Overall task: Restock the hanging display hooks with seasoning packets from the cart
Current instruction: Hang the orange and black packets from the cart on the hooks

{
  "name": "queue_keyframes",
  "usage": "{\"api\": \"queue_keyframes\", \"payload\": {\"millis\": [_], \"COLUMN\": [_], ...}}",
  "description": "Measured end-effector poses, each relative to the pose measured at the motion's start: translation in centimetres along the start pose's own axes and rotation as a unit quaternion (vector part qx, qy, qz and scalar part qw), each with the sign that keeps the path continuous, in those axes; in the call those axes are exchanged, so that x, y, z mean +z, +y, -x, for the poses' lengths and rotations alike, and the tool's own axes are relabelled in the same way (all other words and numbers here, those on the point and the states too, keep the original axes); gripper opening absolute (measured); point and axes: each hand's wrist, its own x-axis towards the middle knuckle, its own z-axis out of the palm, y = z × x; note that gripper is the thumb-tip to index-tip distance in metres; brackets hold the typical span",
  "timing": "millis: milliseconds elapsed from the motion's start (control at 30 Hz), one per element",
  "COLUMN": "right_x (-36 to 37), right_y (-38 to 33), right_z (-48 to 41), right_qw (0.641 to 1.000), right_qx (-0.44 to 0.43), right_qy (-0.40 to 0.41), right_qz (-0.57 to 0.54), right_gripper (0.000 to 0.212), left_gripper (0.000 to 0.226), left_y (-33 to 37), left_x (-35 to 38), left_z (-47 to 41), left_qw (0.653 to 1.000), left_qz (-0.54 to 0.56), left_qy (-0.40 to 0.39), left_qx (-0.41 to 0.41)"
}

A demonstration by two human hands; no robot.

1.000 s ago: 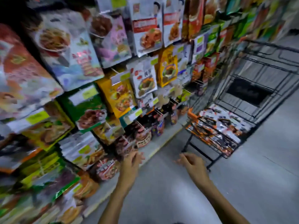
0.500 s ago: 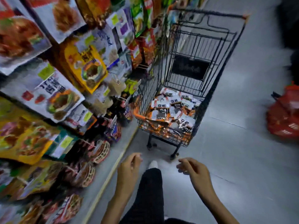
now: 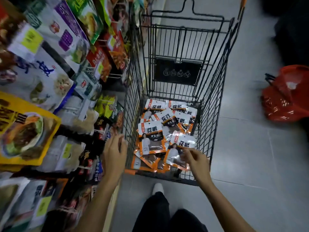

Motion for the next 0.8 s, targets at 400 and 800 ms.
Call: {"api": "queue_keyframes", "payload": {"millis": [400,800], "right_x": [13.3,16.8], "right_y": [8.7,9.5], "right_z": [-15.6,-18.1], "right_qw": [0.976,0.974], "right_qx": [0.129,0.183], "right_qy": [-0.091,-0.076], "right_qz": [0.146,0.106], "right_gripper": [0.041,0.037], "left_gripper": [0.057,0.045], "left_y": [-6.0,-6.9], "left_x": [9.4,8.5], "left_z": [-8.3,-8.6], "left_qw": [0.993,0.996], "left_qz": [-0.034,-0.04], "left_qy": [-0.061,-0.062], "left_qx": [-0.1,-0.054]}}
